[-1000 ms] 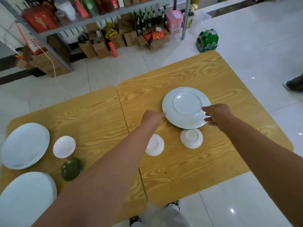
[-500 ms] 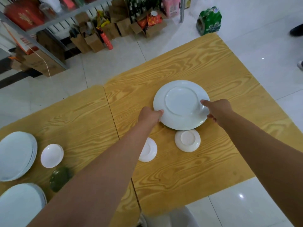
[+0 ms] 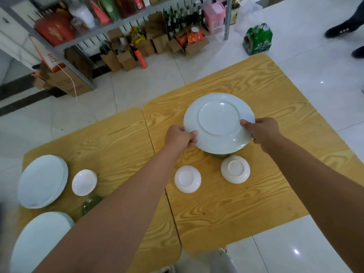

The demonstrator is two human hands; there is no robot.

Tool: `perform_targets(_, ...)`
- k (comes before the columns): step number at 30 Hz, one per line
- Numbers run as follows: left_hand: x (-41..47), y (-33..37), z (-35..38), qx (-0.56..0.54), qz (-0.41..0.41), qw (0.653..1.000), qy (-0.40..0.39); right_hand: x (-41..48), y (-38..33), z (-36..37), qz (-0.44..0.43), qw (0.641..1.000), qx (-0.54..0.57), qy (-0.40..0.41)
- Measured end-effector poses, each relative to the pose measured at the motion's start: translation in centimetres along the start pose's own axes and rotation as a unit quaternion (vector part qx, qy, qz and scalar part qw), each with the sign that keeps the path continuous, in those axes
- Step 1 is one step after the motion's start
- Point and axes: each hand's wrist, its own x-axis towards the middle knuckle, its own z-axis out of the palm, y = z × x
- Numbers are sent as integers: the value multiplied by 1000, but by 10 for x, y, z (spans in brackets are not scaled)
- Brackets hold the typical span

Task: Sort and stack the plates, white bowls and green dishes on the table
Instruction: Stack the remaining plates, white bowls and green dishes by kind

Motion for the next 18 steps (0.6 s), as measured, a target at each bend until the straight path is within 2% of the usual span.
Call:
perform_targets(5, -24, -10, -68, -142, -22, 989, 28, -52, -33, 41, -54, 997, 31, -44)
perform_targets(9, -38, -22, -136, -303, -69, 949, 54, -106, -52, 85, -101, 984, 108, -95)
perform_targets(12, -55, -33, -196, -365, -98, 925, 27, -151, -59, 121, -125, 973, 153, -123)
perform_targets(14, -72, -41, -238, -389, -110, 915, -7, -184, -60, 145, -130, 967, 178, -130)
perform_targets(16, -94, -48, -276, -391, -114, 913, -34, -216, -56, 169, -147, 969, 158, -124)
perform_targets(18, -110, -59, -312, -320, -99, 941, -42, -244, -49, 195, -181, 970, 120, -111)
